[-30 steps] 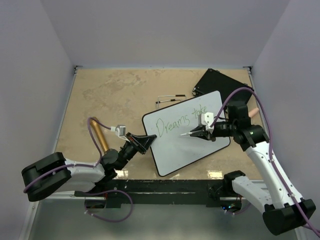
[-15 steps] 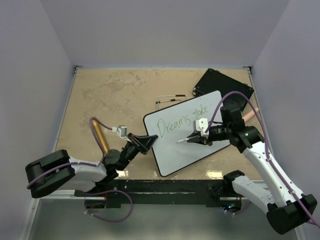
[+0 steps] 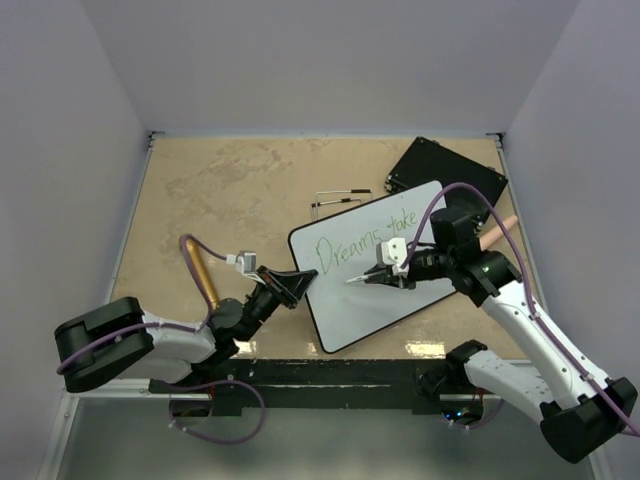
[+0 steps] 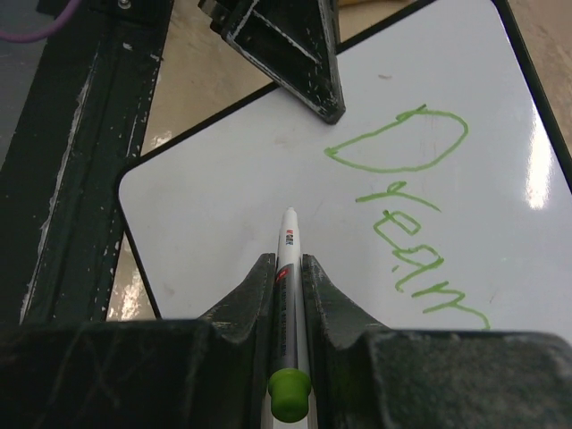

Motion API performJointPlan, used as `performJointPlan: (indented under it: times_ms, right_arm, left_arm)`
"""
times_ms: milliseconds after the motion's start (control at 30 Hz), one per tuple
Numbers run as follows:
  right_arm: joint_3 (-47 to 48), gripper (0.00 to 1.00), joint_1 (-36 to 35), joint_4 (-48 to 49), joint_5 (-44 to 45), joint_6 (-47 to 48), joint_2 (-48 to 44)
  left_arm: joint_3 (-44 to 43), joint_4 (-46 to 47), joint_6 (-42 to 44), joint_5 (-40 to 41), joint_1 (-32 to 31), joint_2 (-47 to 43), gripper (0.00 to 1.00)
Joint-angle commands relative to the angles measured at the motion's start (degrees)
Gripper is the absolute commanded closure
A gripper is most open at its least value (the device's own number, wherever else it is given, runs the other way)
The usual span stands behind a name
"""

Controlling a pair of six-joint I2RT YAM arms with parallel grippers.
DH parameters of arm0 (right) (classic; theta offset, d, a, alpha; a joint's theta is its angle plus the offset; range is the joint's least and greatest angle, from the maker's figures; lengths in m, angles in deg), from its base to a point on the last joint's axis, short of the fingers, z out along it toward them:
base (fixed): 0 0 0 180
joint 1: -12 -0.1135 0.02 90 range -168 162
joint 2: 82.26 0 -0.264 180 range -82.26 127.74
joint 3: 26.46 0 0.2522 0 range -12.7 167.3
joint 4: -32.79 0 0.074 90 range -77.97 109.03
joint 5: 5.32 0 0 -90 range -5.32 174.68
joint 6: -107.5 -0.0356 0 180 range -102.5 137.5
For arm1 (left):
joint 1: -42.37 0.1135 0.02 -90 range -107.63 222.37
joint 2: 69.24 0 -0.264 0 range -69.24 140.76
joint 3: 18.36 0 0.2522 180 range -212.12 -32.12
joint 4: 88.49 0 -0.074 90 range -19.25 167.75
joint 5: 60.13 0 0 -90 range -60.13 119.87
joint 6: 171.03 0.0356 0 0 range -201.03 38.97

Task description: Write a sentence on the whiteboard

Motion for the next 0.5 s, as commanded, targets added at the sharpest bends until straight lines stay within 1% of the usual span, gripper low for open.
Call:
performJointPlan:
  times_ms: [0, 67, 233, 367, 467]
  right_arm:
    - [-0.09, 1.00, -2.54, 5.10, 1.00, -2.56, -0.19]
    - [-0.88, 1.00, -3.07, 6.86, 3.55, -3.52, -0.54]
    - [-1.32, 1.00, -3.78, 7.04, 4.61, -3.53, -0.99]
    - [-1.67, 1.00, -5.62, 6.25, 8.91, -2.83, -0.11]
    - [-1.76, 1.00, -6.50, 6.96, 10.06, -3.35, 0.16]
  left_arm:
    - [-1.44, 0.35, 4.95, 2.54, -0.75, 1.68, 1.00]
    - [-1.61, 0.27, 4.78, 3.24, -1.10, 1.94, 1.00]
    - [-2.05, -0.35, 3.90, 5.09, -1.45, 2.03, 1.00]
    - [-2.58, -1.84, 3.37, 5.97, -1.72, 1.86, 1.00]
    - [-2.50, -1.84, 3.20, 6.76, -2.24, 1.68, 1.00]
